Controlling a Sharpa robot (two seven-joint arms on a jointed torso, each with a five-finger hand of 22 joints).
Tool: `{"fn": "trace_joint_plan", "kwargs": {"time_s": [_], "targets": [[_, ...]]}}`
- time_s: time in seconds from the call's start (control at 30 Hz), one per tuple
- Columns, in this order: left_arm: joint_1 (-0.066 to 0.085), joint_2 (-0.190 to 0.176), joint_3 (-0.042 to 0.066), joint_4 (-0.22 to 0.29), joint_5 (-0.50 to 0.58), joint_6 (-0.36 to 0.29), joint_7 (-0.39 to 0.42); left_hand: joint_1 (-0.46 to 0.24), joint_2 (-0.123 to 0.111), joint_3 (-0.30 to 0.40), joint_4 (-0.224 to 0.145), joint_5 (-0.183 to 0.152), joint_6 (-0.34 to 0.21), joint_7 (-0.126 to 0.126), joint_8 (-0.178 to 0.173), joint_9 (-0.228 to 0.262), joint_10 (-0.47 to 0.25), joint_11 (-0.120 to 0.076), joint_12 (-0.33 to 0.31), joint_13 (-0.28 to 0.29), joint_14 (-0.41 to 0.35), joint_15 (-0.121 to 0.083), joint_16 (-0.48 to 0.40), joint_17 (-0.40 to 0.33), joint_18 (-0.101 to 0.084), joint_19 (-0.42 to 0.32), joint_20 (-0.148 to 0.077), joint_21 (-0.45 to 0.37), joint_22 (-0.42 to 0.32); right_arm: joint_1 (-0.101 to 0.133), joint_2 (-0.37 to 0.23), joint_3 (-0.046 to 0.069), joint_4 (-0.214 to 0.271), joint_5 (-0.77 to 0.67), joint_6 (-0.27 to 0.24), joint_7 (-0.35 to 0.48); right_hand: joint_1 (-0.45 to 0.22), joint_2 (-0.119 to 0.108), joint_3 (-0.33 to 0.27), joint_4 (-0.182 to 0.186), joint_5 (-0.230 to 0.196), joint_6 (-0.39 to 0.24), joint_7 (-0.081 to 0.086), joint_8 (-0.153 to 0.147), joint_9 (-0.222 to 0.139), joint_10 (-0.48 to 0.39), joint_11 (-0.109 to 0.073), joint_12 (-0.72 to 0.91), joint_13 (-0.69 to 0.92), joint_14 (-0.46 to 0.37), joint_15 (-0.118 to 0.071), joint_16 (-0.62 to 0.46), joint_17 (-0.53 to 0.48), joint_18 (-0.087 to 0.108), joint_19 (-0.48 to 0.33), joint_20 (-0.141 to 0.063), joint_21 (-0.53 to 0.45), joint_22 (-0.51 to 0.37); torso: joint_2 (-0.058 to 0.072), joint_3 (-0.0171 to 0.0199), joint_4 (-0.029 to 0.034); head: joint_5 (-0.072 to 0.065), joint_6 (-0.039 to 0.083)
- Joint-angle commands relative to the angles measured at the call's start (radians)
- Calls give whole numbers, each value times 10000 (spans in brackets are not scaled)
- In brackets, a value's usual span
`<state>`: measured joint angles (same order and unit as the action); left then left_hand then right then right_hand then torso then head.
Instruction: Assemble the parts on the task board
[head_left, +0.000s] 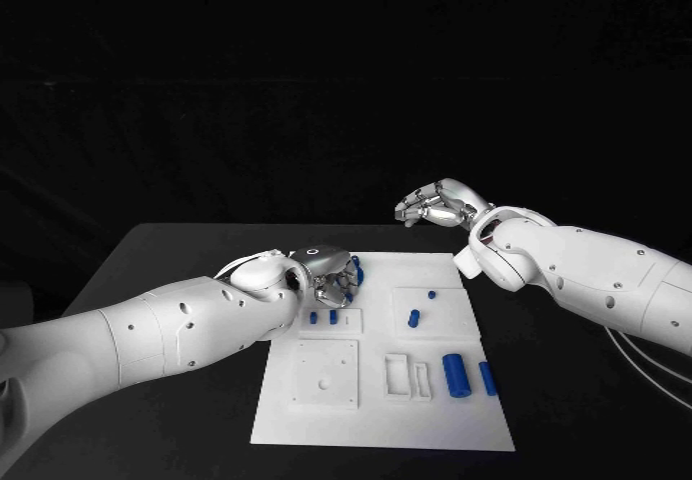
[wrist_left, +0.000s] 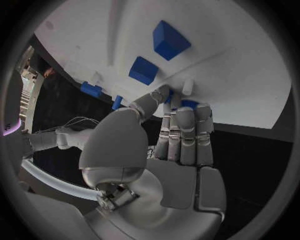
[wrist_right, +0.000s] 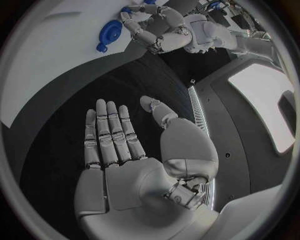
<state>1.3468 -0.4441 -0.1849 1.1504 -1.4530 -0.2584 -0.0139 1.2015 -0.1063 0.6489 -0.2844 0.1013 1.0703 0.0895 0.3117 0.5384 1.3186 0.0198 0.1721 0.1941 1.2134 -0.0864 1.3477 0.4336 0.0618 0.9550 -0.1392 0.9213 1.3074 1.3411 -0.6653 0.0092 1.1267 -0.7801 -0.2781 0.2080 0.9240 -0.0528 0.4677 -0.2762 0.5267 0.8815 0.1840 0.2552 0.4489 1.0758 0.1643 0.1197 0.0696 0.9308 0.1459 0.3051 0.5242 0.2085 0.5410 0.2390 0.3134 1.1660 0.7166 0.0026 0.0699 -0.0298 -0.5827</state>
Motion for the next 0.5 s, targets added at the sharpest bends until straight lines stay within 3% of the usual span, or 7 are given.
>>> {"fn": "trace_joint_plan", "kwargs": {"time_s": [0.03,0.17,0.5], "targets": [[-24,-65,19,111,114,-451,106,14,61,29,-8,14,74,-11,52,-6,169,75,-63,10,68,14,33,7,199,97,-379,26,160,-1,-3,6,-6,20,89,120,-78,-3,-18,1,37,-80,0,39,-14,75,-7,-35,-8,30,23,-56,-8,104,-41,31,-60,12,1,-2,-8,10,36],[-24,-159,71,190,409,-546,114,9,54,30,-3,22,88,-15,53,-11,190,69,-71,15,93,7,38,6,200,122,-389,36,159,-2,-3,6,-25,30,86,123,-80,-3,-19,3,37,-80,0,41,-15,76,-8,-37,-8,30,23,-56,-9,105,-41,32,-60,13,3,-1,-2,22,82],[-24,-515,579,570,1179,-151,59,-3,49,31,0,38,95,-16,50,-17,201,66,-83,16,110,4,38,4,199,137,-395,40,156,-2,-6,6,-33,49,91,123,-87,3,-19,11,41,-79,0,45,-19,80,-8,-42,-8,31,23,-55,-10,108,-40,35,-61,15,-9,-9,26,42,125]]}}
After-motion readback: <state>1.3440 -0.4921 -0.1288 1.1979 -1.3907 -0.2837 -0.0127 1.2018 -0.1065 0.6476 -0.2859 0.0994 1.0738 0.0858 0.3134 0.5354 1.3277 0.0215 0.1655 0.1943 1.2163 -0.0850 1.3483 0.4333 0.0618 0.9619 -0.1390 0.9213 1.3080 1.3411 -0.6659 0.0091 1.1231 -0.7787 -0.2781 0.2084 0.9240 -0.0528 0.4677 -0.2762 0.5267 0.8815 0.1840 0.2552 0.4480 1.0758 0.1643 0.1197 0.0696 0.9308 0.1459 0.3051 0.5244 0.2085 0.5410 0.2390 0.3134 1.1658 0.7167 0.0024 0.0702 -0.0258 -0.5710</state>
